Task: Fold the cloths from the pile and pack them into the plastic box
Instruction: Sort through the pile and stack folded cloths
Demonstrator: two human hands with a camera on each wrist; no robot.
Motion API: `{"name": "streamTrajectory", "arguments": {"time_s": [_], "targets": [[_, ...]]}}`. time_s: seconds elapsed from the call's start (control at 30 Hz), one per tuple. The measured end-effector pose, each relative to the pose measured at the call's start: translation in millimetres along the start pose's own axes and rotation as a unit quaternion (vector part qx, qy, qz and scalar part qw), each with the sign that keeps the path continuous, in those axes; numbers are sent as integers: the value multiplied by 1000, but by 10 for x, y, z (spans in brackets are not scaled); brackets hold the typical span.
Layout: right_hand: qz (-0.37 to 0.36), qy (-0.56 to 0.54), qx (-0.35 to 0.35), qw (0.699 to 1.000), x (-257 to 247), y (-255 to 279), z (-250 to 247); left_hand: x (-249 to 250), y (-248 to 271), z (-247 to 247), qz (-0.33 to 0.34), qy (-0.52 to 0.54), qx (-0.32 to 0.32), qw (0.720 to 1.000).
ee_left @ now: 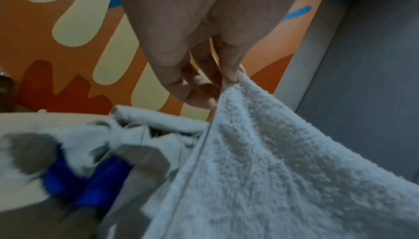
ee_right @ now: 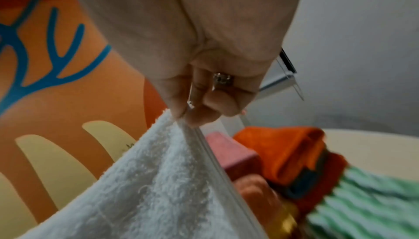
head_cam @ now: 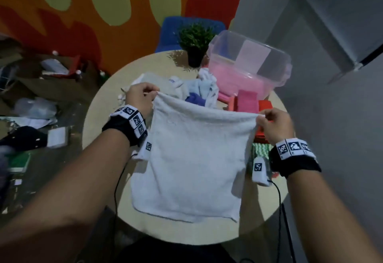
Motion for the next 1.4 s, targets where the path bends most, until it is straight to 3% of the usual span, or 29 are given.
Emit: {"name": "streamTrajectory", "arguments": {"time_s": [0.2,0.37,0.47,0.53,0.87,0.97,1.03,1.1,1.17,1.3,1.4], "targets": [[30,22,-56,998,446,388,177,-481,256,-99,-14,-19,-47,999],[24,65,-127,989,516,725,208,-842,374,-268,-57,-58,-182,980],[31,96,-219,971,617,915,332,-967,472,-325,-61,-186,-289,937],[37,116,-244,962,708,987,385,-994,547,-327,-74,-237,-340,907],[26,162,-266,950,843,1220,371,-1039,771,-272,-72,-257,-436,860],[50,234,-350,906,966,1324,519,-1197,873,-169,-70,-308,-496,808],[61,283,-349,891,1009,1339,598,-1297,899,-113,-83,-338,-530,773],[52,323,-270,906,1027,1283,625,-1302,855,-27,-74,-351,-502,787],[75,333,-208,917,1026,1240,669,-1229,821,93,-24,-372,-426,825],[156,280,-199,926,1103,1219,965,-994,890,440,35,-311,-292,904],[189,236,-189,934,1117,1190,1142,-843,1036,800,92,-290,-318,898]]}}
Point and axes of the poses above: each hand's wrist, its own y-axis away from the middle knuckle, its own z-axis out of the palm, x = y × z, the point moved 2 cm from there along -y, towards the middle knuckle, and after that the axes turned 3 degrees about x, right-handed, at the moved point
